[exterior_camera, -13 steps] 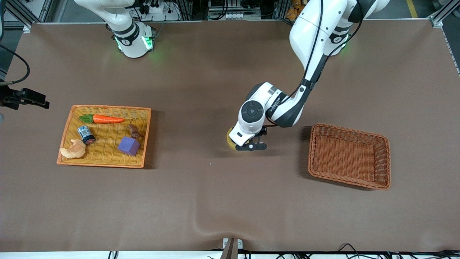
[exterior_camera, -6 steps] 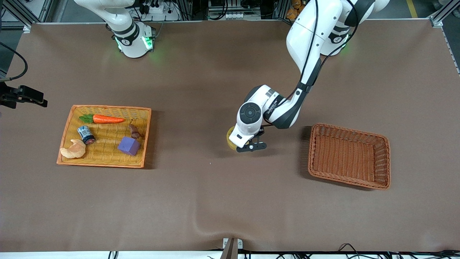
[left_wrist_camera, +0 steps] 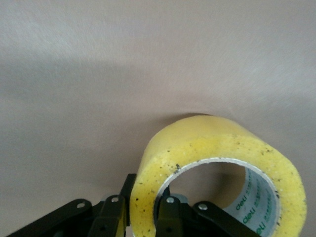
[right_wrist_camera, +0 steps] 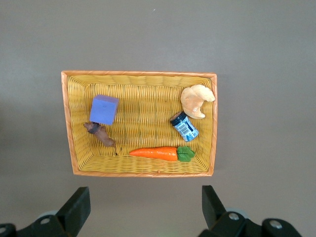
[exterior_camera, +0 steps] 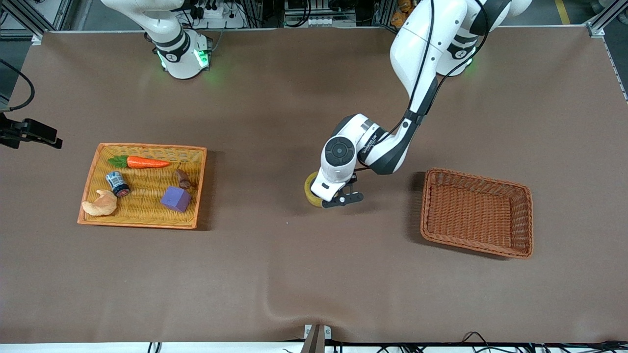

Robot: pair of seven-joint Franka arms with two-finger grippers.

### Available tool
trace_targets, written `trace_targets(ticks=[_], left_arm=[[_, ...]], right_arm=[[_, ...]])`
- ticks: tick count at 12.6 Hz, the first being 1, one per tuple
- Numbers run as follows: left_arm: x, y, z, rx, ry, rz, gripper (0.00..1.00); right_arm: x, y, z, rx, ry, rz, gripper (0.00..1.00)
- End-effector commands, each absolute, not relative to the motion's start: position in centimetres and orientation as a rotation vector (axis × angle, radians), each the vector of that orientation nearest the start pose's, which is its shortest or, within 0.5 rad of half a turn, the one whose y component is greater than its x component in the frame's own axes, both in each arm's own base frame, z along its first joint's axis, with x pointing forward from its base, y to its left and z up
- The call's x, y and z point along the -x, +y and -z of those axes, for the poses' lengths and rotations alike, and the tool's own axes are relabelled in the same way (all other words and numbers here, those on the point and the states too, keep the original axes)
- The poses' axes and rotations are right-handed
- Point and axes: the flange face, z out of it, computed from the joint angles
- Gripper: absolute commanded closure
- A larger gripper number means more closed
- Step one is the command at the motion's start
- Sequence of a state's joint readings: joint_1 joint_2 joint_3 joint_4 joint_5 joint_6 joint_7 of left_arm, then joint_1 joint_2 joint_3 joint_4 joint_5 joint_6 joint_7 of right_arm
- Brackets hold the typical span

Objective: Transfer tape with both arms
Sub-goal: 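Carry the tape with the left gripper and lower it into the basket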

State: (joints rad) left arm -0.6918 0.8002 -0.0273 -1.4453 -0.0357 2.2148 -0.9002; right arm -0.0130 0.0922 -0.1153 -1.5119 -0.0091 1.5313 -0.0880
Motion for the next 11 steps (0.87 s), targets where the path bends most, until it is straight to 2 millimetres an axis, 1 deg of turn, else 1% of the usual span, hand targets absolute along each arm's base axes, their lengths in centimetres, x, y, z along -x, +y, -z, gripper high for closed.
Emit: trace_targets(ticks=[1, 2, 3, 4, 5, 6, 7, 8, 9, 10, 11], left_arm=[[-55.8, -46.1, -26.5, 3.146, -0.427, 0.018, 1.0], [-57.1, -44.4, -28.6, 3.151, -0.495, 0.039, 1.0], [-58.1, -42.6, -30.7, 3.144, -0.549, 0.044, 1.0], [-59.0, -40.7, -32.0, 3.127, -0.597, 0.034, 1.0], [-60.3, -38.3, -33.3, 3.112, -0.66, 0.03, 1.0], [-61.6, -35.4, -34.1, 3.073, -0.756, 0.006, 1.0], [-63.0, -31.9, -34.6, 3.029, -0.848, -0.025, 1.0], [-64.3, -28.2, -35.6, 2.998, -0.926, -0.036, 1.0], [-65.5, -24.0, -36.6, 2.966, -0.993, -0.038, 1.0], [-66.0, -20.7, -36.9, 2.931, -1.029, -0.03, 1.0], [-66.1, -17.9, -36.3, 2.888, -1.045, -0.028, 1.0]], right_arm=[[-57.5, -7.6, -60.6, 3.147, 0.121, -0.093, 0.0], [-57.6, -7.7, -60.6, 3.136, 0.12, -0.091, 0.0], [-57.5, -7.5, -60.9, 3.138, 0.115, -0.082, 0.0], [-57.4, -7.3, -61.6, 3.139, 0.12, -0.067, 0.0], [-57.4, -7.1, -61.8, 3.138, 0.117, -0.067, 0.0], [-57.5, -7.0, -61.6, 3.138, 0.112, -0.072, 0.0], [-57.6, -7.0, -61.6, 3.138, 0.112, -0.072, 0.0], [-57.6, -6.9, -61.5, 3.138, 0.112, -0.074, 0.0], [-57.7, -6.9, -61.4, 3.14, 0.11, -0.077, 0.0], [-57.7, -7.0, -61.3, 3.138, 0.112, -0.079, 0.0], [-57.7, -7.2, -61.3, 3.138, 0.117, -0.077, 0.0]])
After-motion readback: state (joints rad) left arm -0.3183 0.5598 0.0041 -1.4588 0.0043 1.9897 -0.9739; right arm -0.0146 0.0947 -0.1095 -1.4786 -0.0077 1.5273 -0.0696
